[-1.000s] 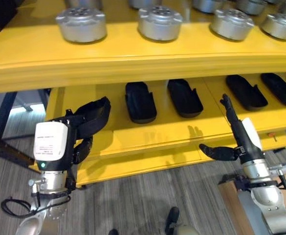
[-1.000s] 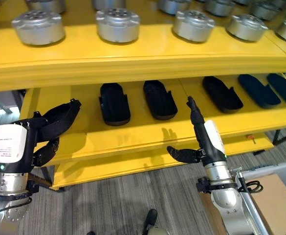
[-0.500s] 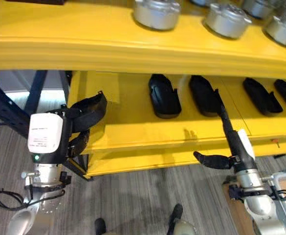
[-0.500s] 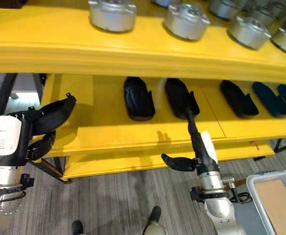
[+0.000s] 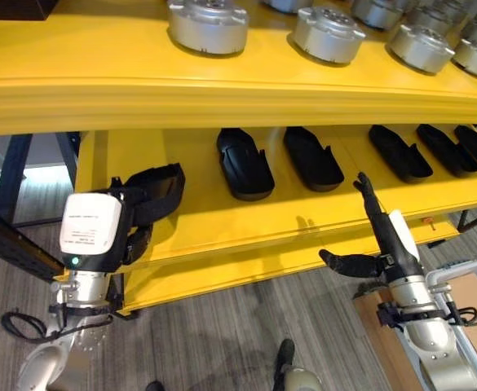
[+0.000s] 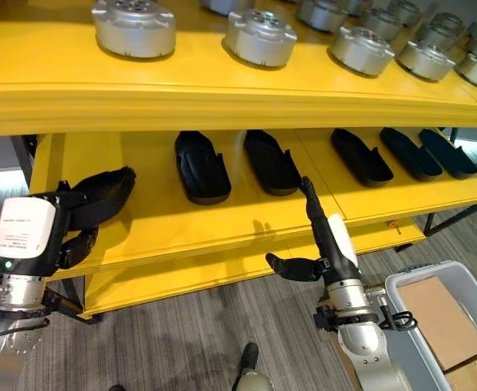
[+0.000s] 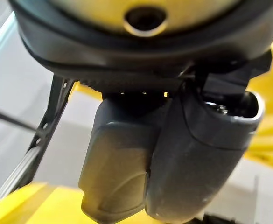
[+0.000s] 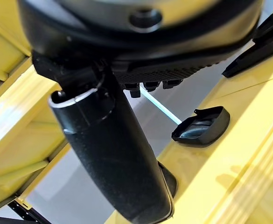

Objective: Move parts from the plastic box to the shelf.

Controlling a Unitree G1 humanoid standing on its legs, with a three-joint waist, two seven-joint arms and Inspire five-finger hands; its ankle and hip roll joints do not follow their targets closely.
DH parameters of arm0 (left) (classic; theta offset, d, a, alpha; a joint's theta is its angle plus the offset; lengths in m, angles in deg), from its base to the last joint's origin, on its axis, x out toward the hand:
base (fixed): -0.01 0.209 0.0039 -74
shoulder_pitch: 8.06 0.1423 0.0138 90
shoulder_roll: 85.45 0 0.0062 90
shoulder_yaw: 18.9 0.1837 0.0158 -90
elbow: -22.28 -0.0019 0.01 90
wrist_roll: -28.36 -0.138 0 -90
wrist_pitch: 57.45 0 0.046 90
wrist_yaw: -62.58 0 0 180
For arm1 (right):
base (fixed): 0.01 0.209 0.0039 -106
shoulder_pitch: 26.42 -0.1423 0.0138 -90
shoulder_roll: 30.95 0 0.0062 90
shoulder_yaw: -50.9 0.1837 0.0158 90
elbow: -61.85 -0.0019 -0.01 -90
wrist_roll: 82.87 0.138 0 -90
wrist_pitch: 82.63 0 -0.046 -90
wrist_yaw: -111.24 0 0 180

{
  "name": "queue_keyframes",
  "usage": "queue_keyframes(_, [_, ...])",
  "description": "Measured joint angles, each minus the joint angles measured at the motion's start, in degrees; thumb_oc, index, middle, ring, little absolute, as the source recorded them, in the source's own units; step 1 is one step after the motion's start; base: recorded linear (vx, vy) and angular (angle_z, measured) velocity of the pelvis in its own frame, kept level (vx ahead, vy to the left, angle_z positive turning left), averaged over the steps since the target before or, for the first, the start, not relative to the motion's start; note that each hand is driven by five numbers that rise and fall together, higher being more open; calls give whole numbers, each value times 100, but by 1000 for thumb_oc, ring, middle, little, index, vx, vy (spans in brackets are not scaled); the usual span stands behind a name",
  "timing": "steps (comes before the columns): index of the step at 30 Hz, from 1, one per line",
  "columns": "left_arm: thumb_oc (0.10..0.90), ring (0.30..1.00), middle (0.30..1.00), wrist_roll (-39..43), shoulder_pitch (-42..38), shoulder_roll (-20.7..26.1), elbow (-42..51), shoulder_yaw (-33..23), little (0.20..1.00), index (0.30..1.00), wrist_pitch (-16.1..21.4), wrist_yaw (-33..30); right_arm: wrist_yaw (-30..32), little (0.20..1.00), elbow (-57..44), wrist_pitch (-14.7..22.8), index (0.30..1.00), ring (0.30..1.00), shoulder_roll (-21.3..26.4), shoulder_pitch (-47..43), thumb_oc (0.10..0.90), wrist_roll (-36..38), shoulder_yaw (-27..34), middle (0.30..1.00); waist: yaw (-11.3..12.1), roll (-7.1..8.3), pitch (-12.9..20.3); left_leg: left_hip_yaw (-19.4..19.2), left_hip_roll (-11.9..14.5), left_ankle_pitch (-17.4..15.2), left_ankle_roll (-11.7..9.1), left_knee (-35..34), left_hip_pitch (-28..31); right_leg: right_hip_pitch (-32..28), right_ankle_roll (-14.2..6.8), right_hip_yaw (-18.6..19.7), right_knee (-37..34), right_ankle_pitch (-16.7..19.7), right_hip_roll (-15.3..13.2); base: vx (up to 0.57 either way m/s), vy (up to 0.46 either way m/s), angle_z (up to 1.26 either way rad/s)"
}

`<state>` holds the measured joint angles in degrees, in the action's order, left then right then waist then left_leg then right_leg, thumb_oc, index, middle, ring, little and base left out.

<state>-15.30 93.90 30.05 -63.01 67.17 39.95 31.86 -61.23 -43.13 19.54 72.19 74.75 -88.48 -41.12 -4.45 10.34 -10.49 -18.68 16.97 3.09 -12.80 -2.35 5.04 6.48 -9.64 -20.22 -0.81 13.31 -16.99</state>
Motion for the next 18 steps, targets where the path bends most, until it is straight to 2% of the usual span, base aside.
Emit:
queue_keyframes(3, [400,300,300,-52,-155,19,-558,269,300,300,-107,-43,-1,1000,3,0,1000,1000,58,-23,900,5,-121,1000,1,-31,-25,-5,6,12,-5,-14,-1,0,12,2,-21,13,12,-14,-11,0])
queue_keyframes(8, [400,300,300,-227,-456,68,-813,277,300,300,-156,-54,-10,1000,7,9,1000,1000,96,-161,900,6,-348,1000,-5,-54,-55,-13,13,29,-20,-41,-17,4,23,-1,-91,60,42,-18,-7,-1])
queue_keyframes(12, [400,300,300,-454,-729,322,-1157,349,300,300,-257,-350,-10,1000,22,10,1000,1000,117,-273,900,6,-412,1000,31,-8,-340,-57,106,84,-68,-88,-14,14,51,7,-177,105,153,-38,-15,-6])
queue_keyframes(18, [400,300,300,-562,-1104,329,-1416,390,300,300,-369,-396,-9,1000,21,12,1000,1000,174,-284,900,6,-417,1000,16,0,-439,-67,167,90,-74,-108,-15,4,64,-17,-213,118,227,-6,-2,-1])
